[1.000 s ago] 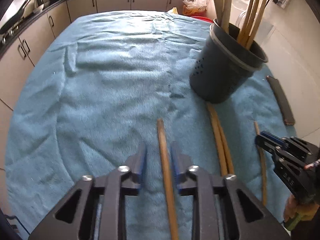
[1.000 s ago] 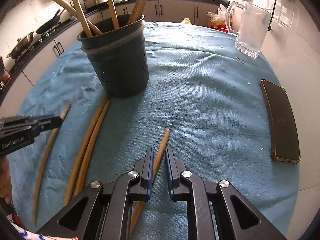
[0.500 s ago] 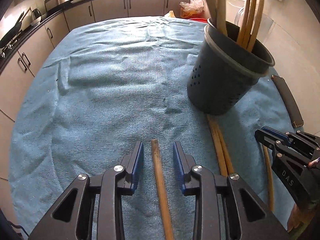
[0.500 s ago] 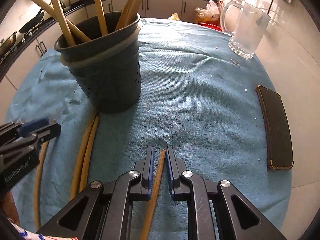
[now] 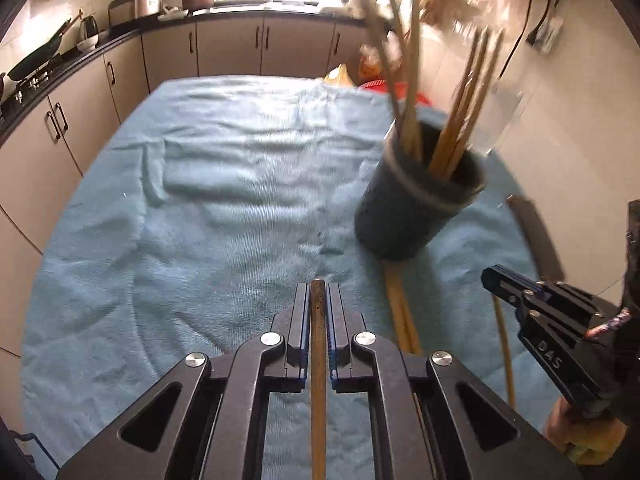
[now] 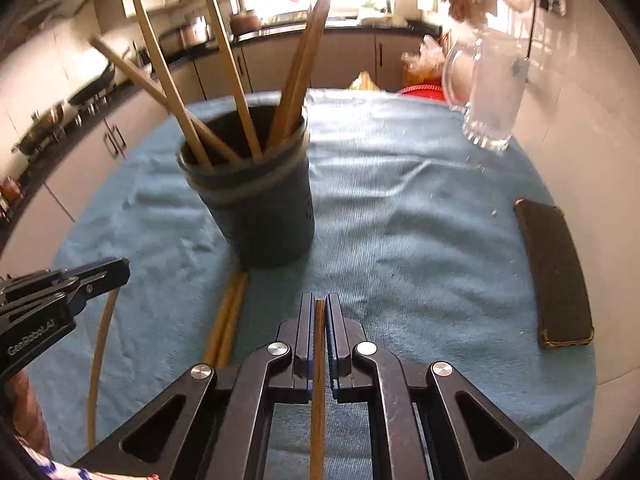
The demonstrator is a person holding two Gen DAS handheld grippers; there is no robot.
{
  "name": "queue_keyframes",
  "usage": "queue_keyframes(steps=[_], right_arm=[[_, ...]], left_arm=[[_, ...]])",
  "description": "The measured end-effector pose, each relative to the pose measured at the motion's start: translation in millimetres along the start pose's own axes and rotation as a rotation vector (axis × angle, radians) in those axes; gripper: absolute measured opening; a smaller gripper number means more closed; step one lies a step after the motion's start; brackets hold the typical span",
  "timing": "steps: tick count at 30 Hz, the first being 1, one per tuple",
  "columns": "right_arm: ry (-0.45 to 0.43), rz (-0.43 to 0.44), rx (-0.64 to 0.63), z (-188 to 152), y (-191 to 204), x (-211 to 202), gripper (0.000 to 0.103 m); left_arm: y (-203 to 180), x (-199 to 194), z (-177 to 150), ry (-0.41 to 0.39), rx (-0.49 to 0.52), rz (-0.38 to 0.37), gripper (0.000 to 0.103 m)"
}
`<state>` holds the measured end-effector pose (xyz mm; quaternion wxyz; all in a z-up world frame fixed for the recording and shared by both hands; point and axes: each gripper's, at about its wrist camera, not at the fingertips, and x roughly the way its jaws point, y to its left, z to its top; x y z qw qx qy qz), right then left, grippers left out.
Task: Organize utensils
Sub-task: 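Lower the left gripper onto a loose chopstick while the right gripper grasps another, then lift the grasped chopsticks with both grippers and carry them toward the holder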
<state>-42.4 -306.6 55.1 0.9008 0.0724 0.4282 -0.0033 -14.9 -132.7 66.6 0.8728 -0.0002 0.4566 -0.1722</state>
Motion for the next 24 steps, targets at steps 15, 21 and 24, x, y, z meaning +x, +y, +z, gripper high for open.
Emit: queue_keyframes(steps=[15, 21, 24], right_arm=[[-0.253, 0.059, 0.082, -8, -7, -105, 0.005], [-0.332, 0.047, 0.061, -18, -3, -138, 0.005], [-0.358, 0.044, 0.044, -21, 1, -150, 0.005]], left_arm=[[-28, -93, -13, -0.187, 0.066, -0.016, 0.007], [-38, -119, -22, -0.247, 0.097, 0.005, 0.007], [-40, -125, -25, -0.261, 0.101, 0.013, 0.007]])
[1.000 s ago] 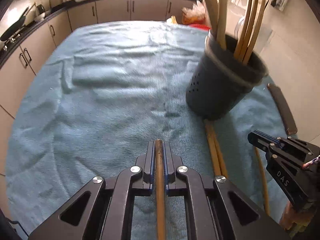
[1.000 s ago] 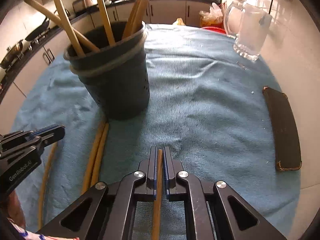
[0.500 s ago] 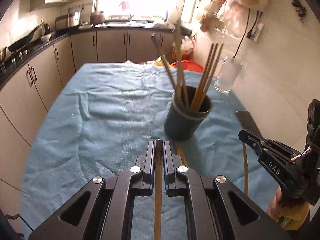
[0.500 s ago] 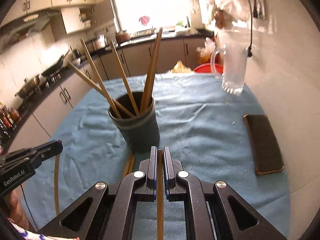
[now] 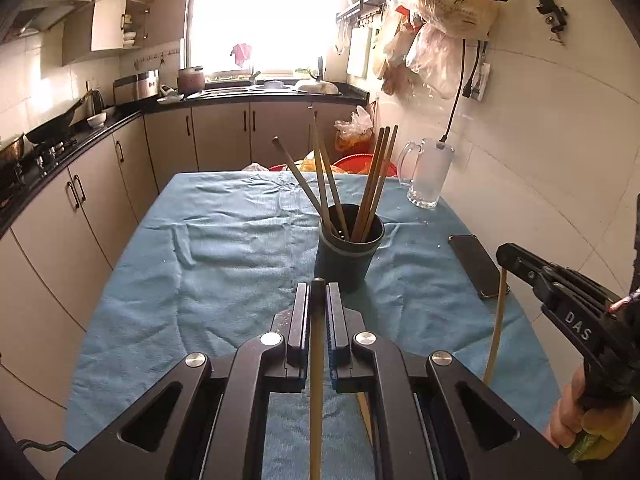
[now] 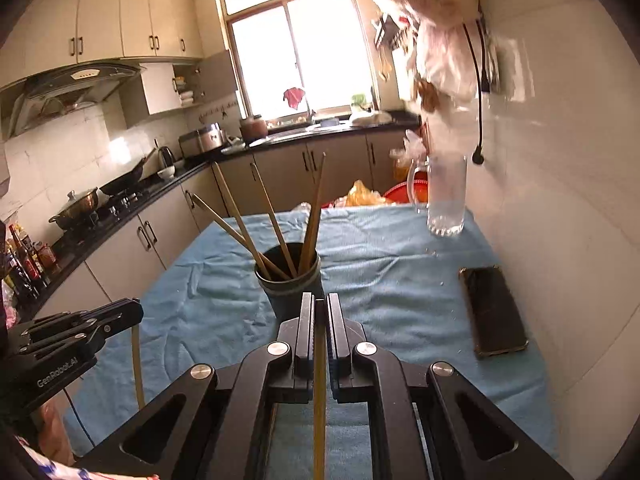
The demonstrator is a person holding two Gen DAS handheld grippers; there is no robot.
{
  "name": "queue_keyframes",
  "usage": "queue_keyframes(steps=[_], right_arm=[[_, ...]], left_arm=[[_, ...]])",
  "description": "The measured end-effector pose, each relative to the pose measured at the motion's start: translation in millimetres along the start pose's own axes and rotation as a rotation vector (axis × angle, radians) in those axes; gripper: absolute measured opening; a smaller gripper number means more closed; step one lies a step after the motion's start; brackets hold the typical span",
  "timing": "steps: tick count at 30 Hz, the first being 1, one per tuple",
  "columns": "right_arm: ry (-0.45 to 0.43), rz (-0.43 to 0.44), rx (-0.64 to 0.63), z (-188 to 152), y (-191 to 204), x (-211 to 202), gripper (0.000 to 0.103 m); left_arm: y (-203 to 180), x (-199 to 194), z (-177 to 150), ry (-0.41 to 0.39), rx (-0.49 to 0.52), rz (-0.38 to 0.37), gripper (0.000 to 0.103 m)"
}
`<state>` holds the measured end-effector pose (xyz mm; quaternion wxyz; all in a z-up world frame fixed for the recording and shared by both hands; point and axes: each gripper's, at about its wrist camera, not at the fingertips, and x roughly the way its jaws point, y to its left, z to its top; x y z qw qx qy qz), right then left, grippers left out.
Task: Organize utensils
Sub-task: 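Lift the grasped chopsticks with both grippers and carry them toward the holder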
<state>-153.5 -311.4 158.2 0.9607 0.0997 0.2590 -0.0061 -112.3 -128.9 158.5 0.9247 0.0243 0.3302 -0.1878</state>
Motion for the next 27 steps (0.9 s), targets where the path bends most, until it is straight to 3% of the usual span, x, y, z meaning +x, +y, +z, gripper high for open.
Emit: queue_keyframes(steps=[10, 27], right_arm=[[-0.060, -0.010, -0.036, 3, 10, -28, 0.005], [-0.103, -0.010, -0.037, 16, 8, -42, 0.005]], left_arm=[[-7, -24, 0, -0.040, 0.014, 0.022, 0.007], [-16, -43, 10, -0.087, 0.042, 0.039, 0.007]])
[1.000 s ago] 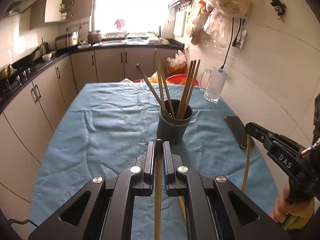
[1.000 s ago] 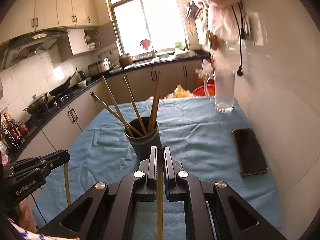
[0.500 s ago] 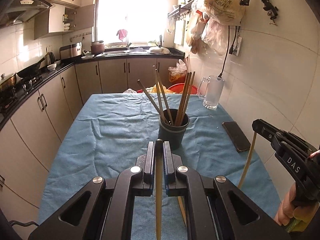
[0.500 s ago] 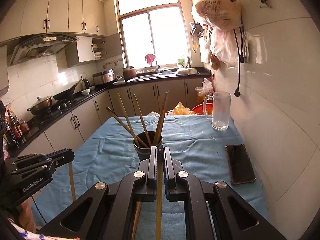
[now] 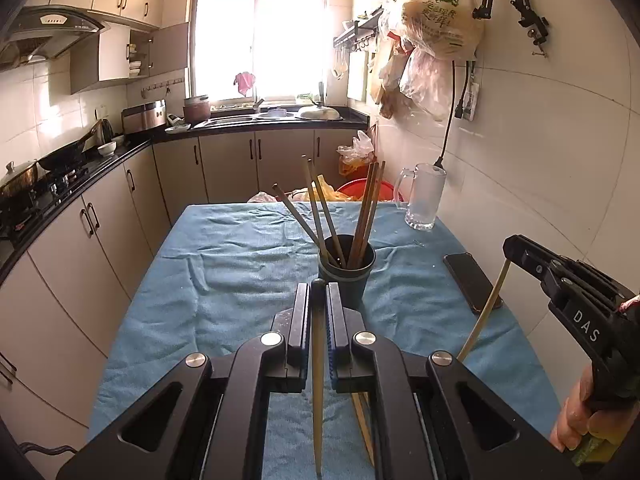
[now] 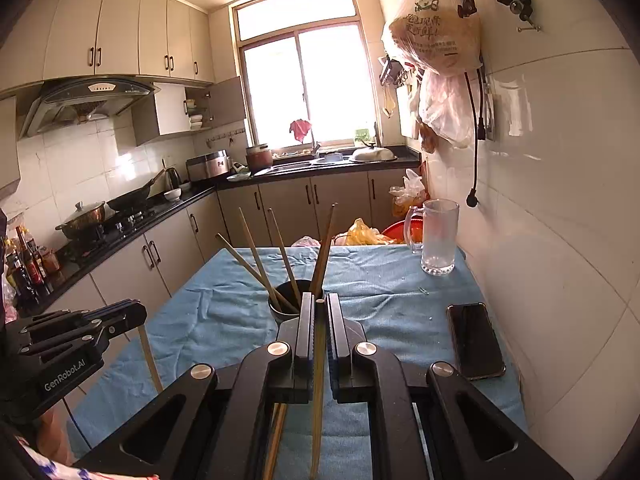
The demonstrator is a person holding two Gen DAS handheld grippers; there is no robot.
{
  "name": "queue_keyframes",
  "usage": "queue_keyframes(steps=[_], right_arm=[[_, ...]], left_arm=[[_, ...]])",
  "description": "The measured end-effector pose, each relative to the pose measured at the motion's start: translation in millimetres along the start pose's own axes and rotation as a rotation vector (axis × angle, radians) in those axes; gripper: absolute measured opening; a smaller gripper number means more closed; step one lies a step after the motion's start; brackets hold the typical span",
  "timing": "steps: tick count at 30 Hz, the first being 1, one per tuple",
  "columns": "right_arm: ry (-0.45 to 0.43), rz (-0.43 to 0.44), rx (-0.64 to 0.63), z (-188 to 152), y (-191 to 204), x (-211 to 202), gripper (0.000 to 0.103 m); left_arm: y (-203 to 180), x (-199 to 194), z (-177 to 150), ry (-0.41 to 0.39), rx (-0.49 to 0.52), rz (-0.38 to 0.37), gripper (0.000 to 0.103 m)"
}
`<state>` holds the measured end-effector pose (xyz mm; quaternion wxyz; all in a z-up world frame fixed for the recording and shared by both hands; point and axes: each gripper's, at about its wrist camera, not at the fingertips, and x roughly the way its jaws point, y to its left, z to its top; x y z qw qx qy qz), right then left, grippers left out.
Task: Organize utensils
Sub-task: 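Lift the grasped chopsticks with both grippers and carry them toward the holder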
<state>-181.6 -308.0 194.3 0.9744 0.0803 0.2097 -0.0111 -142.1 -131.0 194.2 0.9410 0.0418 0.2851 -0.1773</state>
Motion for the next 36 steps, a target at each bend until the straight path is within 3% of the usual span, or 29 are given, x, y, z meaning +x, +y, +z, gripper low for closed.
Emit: queue_keyframes(steps=[36], right_arm=[[-0.029, -0.006, -0.005, 16, 0, -4, 0.005]], left_arm=[[-21, -9, 22, -0.066, 0.096, 0.017, 0.004]])
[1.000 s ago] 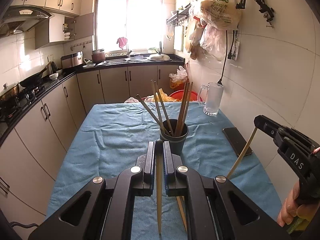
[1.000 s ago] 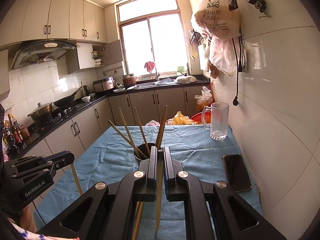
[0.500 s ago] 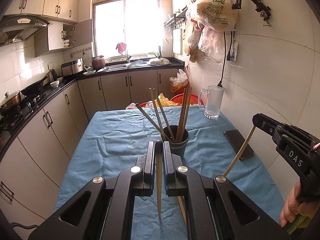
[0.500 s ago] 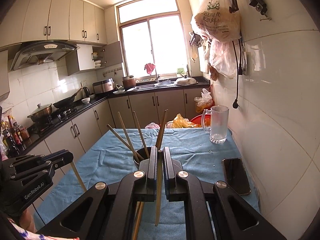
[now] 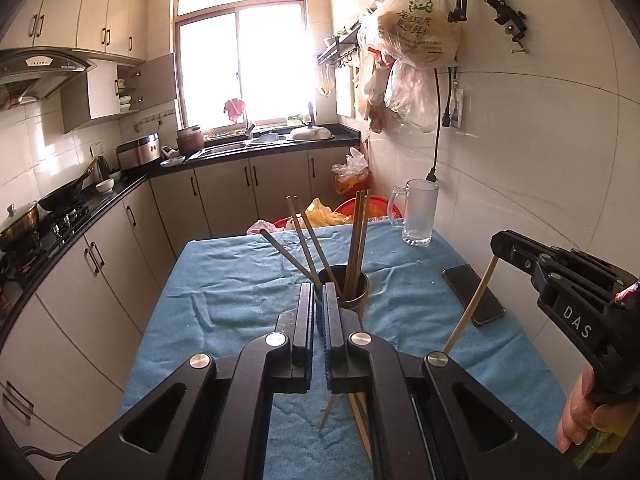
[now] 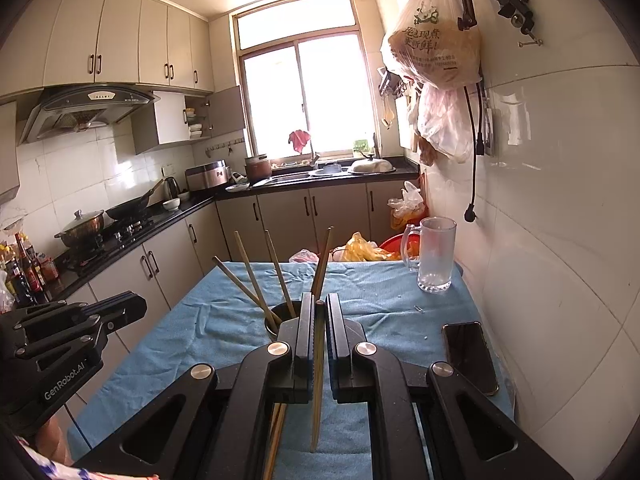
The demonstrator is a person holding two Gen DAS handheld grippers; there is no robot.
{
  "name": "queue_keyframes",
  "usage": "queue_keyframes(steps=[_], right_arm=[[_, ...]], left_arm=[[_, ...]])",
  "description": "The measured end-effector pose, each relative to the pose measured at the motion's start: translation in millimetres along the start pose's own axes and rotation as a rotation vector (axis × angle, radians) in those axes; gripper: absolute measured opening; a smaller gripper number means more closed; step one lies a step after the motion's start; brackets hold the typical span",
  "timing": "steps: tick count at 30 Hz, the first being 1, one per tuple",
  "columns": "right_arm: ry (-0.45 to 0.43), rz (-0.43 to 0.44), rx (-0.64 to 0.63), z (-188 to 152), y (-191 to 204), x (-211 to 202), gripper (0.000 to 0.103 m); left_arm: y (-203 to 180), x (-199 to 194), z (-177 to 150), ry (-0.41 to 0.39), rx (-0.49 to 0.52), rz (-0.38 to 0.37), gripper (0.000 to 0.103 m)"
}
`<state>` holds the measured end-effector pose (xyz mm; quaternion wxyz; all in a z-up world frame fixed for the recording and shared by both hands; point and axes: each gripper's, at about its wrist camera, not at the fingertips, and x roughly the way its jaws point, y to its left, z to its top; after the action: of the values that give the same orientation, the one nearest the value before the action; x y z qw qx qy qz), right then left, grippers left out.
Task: Organize utensils
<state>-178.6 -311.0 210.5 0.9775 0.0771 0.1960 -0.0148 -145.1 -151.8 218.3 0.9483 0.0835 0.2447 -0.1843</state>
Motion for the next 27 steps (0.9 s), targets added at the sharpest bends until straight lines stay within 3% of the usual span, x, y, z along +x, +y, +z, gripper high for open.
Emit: queue_keyframes(steps=[7, 15, 27], right_arm=[[0.044, -0.003, 0.037, -8, -13, 9, 0.005], [0.091, -0.035, 0.177, -15, -71, 22, 0.006], [0.150, -0.073, 0.330, -31, -146, 52, 0.007]], left_arm=[[5, 19, -6, 0.065, -0.020, -0.028, 0.004], [-13, 89, -34, 0.252, 0.029, -0.143, 0.006], [-101, 212, -63, 0.446, 0.245, -0.226, 0.006]])
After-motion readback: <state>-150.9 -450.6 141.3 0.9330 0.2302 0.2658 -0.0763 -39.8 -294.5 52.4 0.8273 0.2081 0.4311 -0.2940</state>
